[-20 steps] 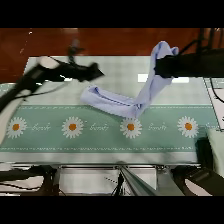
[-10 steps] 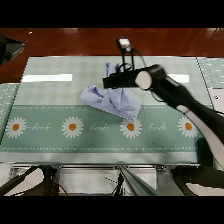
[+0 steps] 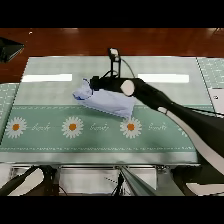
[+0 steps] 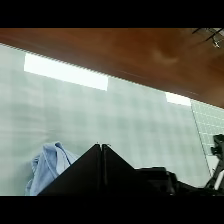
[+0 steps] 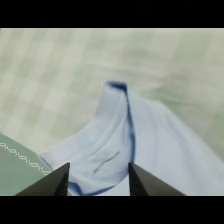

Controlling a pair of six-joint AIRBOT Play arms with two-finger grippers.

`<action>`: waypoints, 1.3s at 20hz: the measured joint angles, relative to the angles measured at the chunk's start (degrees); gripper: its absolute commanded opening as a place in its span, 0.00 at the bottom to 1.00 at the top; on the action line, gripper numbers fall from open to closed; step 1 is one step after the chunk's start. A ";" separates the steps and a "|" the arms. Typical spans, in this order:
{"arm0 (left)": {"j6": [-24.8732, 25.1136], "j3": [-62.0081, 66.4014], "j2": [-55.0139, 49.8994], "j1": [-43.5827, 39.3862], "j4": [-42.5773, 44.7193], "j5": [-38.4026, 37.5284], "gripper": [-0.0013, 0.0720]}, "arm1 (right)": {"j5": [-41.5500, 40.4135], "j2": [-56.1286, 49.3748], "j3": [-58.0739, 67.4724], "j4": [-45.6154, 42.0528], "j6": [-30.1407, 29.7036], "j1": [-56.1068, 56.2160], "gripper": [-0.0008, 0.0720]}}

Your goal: Fold the shirts.

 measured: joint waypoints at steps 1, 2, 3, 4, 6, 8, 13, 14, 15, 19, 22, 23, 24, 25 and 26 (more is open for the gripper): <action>0.15 0.00 -0.07 -0.04 0.55 0.44 0.04 | 3.10 2.23 0.00 -2.10 -0.55 -2.14 0.62; 0.24 0.00 -0.11 0.04 1.07 1.07 0.05 | 6.64 4.52 0.00 -4.90 -0.98 -4.46 0.58; 0.35 0.00 -0.13 0.22 2.16 1.29 0.05 | 12.13 6.97 0.00 -9.38 -1.33 -7.13 0.54; 0.39 0.00 -0.15 0.42 3.48 1.40 0.13 | 18.01 9.14 0.00 -13.77 -1.51 -9.75 0.53; 0.48 0.00 -0.22 0.90 6.49 1.49 0.33 | 31.82 12.46 -0.57 -24.24 -1.86 -15.74 0.56; 0.35 0.00 -0.20 1.11 8.85 1.29 0.38 | 42.49 14.27 -3.32 -30.14 -2.12 -22.69 0.62; -1.05 0.00 -0.20 1.31 11.47 0.83 0.38 | 41.11 15.80 -20.61 -7.41 -4.00 -34.84 0.84; -1.20 0.00 -0.20 1.31 11.72 0.63 0.38 | 37.77 15.82 -24.11 -0.66 -5.95 -34.99 0.84; -1.27 0.00 -0.20 1.31 11.93 0.68 0.38 | 33.86 15.82 -27.50 5.99 -8.00 -34.42 0.84; -1.64 0.00 -0.20 1.31 12.28 0.28 0.38 | 20.79 13.64 -34.47 22.25 -12.83 -27.65 0.84; -1.64 0.00 -0.20 1.31 12.35 0.00 0.38 | 12.52 11.10 -36.04 31.65 -14.36 -21.57 0.75; -1.64 0.00 -0.20 1.31 12.37 -0.09 0.38 | 9.92 10.29 -36.28 34.56 -14.86 -19.71 0.57; -1.64 0.00 -0.20 1.31 12.37 -0.11 0.38 | 7.78 9.62 -36.48 36.52 -15.41 -18.25 0.27; -1.64 0.00 -0.20 1.31 12.39 -0.11 0.38 | 6.36 9.16 -36.54 37.53 -16.09 -17.25 0.04; -1.64 0.00 -0.20 1.31 12.41 -0.13 0.38 | 5.09 8.94 -36.30 38.93 -17.05 -16.59 0.05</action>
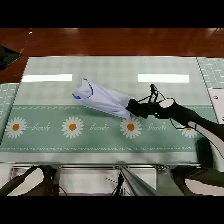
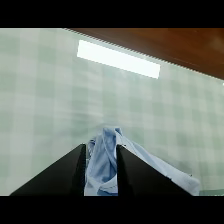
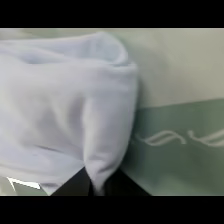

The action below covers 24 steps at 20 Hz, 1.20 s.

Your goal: Fold the shirts.

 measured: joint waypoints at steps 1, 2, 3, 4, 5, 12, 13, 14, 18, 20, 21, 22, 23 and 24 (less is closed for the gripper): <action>0.00 0.00 0.00 0.00 0.00 -0.02 0.38 | -0.59 0.00 0.48 0.92 -1.20 0.24 0.05; -0.02 0.00 0.00 0.00 0.00 -0.02 0.38 | -0.22 0.46 1.22 1.44 -2.82 0.09 0.05; -0.02 0.00 0.00 0.00 0.00 -0.04 0.38 | 0.61 1.46 2.16 1.64 -4.48 -0.50 0.05; -0.02 0.00 -0.04 0.00 0.00 -0.11 0.38 | 2.03 3.08 3.30 1.05 -5.88 -1.57 0.05; -0.04 0.00 -0.07 -0.02 0.02 -0.20 0.38 | 3.96 5.16 4.52 -0.02 -6.78 -2.89 0.05; -0.44 0.00 -2.25 -5.44 0.04 -0.02 0.37 | 21.70 27.54 16.37 -16.70 5.97 -21.73 0.05; -0.44 0.00 -2.80 -6.71 -0.02 -0.02 0.37 | 25.49 30.34 18.16 -19.47 8.63 -25.38 0.05; -0.44 0.00 -3.39 -8.04 -0.04 0.13 0.37 | 29.81 33.14 20.11 -22.25 11.10 -29.62 0.05; -0.44 0.00 -6.01 -12.59 0.04 1.68 0.37 | 45.86 41.75 26.56 -31.67 16.85 -47.39 0.04; -0.44 0.00 -7.41 -14.23 -0.02 1.99 0.37 | 53.31 44.19 28.85 -38.18 17.59 -56.11 0.04; -0.42 0.00 -8.07 -14.78 -0.11 2.14 0.37 | 56.70 44.92 29.59 -41.57 17.53 -60.00 0.04; -0.44 0.00 -8.76 -15.19 -0.09 2.29 0.37 | 60.08 45.44 30.18 -45.38 16.74 -63.95 0.04; -0.42 0.00 -9.40 -15.45 -0.04 2.51 0.37 | 62.95 45.77 30.60 -48.83 15.74 -67.21 0.04; -0.42 0.00 -10.08 -15.67 0.00 2.78 0.37 | 65.59 45.97 30.86 -52.81 14.82 -70.44 0.04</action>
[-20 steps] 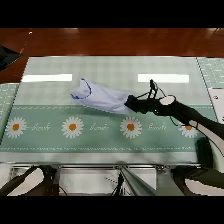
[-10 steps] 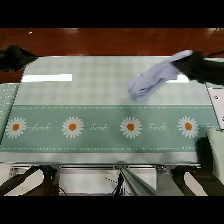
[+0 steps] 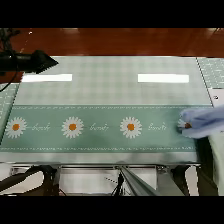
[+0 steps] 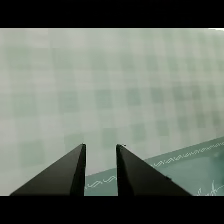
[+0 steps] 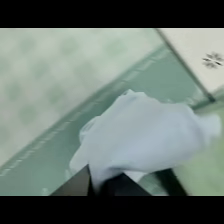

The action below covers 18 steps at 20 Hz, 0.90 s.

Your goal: Fold the shirts.

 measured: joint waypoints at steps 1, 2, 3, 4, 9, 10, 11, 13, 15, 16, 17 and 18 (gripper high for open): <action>0.02 0.00 -0.59 -0.17 0.00 0.24 0.37 | 2.01 0.17 0.24 -4.26 -0.59 -2.93 0.04; 0.04 0.00 -1.18 -0.31 -0.02 0.57 0.37 | 3.43 0.26 0.39 -7.96 -0.87 -5.20 0.04; 0.09 0.00 -1.68 -0.37 -0.02 1.01 0.37 | 4.66 0.33 0.50 -11.65 -1.18 -7.37 0.04; 0.15 0.00 -2.19 -0.44 -0.04 1.57 0.37 | 5.44 0.42 0.59 -14.97 -1.27 -9.05 0.04; 0.20 0.00 -3.96 -0.55 -0.04 4.22 0.37 | 7.13 0.50 0.74 -27.65 -1.22 -13.68 0.11; 0.22 0.00 -4.17 -0.55 -0.04 4.83 0.37 | 7.37 0.50 0.74 -29.22 -1.25 -13.99 0.26; 0.22 0.00 -4.35 -0.55 -0.04 5.01 0.37 | 7.67 0.50 0.74 -30.77 -1.38 -14.25 0.38; 0.22 0.00 -4.55 -0.55 -0.04 5.55 0.37 | 8.13 0.50 0.76 -33.44 -1.73 -14.58 0.47; 0.22 0.00 -4.63 -0.55 -0.04 5.90 0.38 | 8.90 0.50 0.76 -34.62 -2.14 -14.69 0.57; 0.22 0.00 -4.66 -0.55 -0.04 5.99 0.38 | 9.31 0.50 0.76 -35.17 -2.32 -14.75 0.57; 0.20 0.00 -4.70 -0.55 -0.07 6.05 0.38 | 9.53 0.52 0.76 -35.52 -2.45 -14.80 0.57; 0.20 0.00 -4.72 -0.55 -0.04 6.08 0.40 | 9.51 0.52 0.76 -35.54 -2.47 -14.82 0.56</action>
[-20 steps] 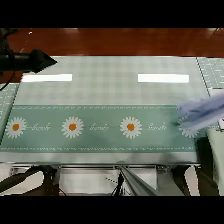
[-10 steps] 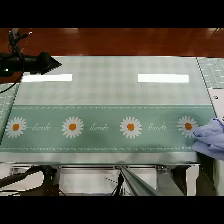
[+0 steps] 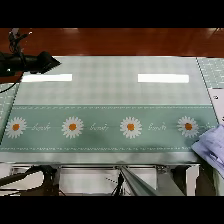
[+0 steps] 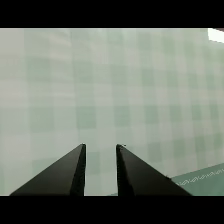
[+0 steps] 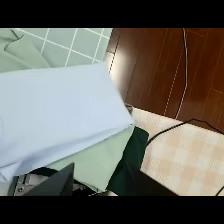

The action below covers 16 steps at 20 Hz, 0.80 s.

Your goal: Fold the shirts.

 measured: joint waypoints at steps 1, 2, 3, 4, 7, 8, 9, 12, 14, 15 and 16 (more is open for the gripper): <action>0.02 0.13 0.00 0.02 0.00 -0.07 0.52 | -0.59 0.00 0.00 0.07 0.04 -0.04 0.55; 0.02 0.44 0.00 0.20 0.02 -0.55 0.70 | -1.81 0.00 0.00 1.01 0.24 -0.04 0.55; 0.00 1.05 0.04 0.48 0.02 -1.92 0.72 | -3.74 0.00 0.00 3.65 0.59 -0.04 0.55; 0.00 1.90 0.17 0.96 0.02 -3.50 0.72 | -6.43 -0.02 -0.02 8.31 0.83 -0.04 0.55; -0.31 5.75 1.75 2.99 0.11 -8.94 0.72 | -15.67 -1.68 0.00 31.43 -0.37 0.74 0.42; -0.33 7.13 2.71 3.32 0.35 -10.25 0.72 | -18.01 -3.19 -0.02 41.11 -2.27 2.21 0.42; -0.13 8.61 3.89 3.06 1.62 -11.87 0.72 | -19.32 -4.85 0.00 48.63 -4.02 4.46 0.42; -2.71 11.43 7.13 -1.81 14.36 -16.37 0.72 | -19.98 -11.34 0.00 56.54 -7.82 18.38 0.52; -5.73 12.13 7.85 -7.34 25.51 -20.13 0.84 | -19.80 -16.11 -0.02 51.34 -8.96 31.32 0.68; -6.86 12.17 7.78 -10.27 30.03 -22.01 0.88 | -19.87 -18.51 -0.02 47.43 -9.27 37.79 0.69; -7.82 12.07 7.54 -13.11 33.38 -23.61 0.88 | -19.78 -21.00 0.00 42.88 -9.51 44.54 0.69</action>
